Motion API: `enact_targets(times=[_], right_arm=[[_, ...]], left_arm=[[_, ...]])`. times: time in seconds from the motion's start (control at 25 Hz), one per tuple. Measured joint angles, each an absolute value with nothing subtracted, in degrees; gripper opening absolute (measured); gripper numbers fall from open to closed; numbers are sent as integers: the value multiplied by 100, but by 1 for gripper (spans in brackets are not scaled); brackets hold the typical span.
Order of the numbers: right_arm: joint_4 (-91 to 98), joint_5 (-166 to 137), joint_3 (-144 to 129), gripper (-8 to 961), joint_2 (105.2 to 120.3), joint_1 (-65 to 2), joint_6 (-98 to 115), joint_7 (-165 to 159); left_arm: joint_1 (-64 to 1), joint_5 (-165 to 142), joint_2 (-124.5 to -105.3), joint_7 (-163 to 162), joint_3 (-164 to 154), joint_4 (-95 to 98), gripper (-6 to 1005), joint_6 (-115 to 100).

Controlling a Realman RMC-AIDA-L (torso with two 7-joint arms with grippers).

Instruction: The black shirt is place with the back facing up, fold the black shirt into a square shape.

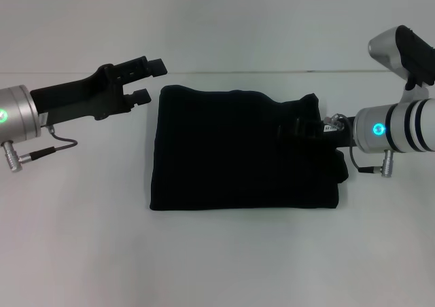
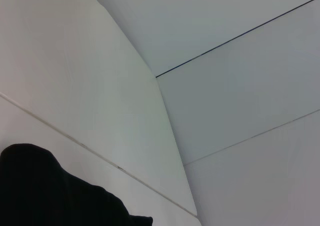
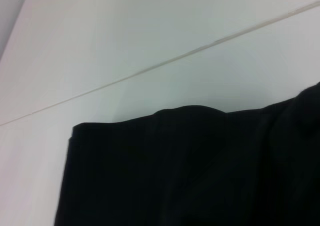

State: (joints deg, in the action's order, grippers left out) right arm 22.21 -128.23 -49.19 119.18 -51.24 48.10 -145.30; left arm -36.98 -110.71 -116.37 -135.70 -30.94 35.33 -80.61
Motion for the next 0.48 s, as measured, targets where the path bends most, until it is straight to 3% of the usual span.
enact_targets(times=[0.48], right_arm=[[2173, -12799, -4947, 437, 11947, -5171, 4713, -14376]], left_arm=[[-3717, -11065, -11629, -13570, -3094, 3533, 889, -8050]])
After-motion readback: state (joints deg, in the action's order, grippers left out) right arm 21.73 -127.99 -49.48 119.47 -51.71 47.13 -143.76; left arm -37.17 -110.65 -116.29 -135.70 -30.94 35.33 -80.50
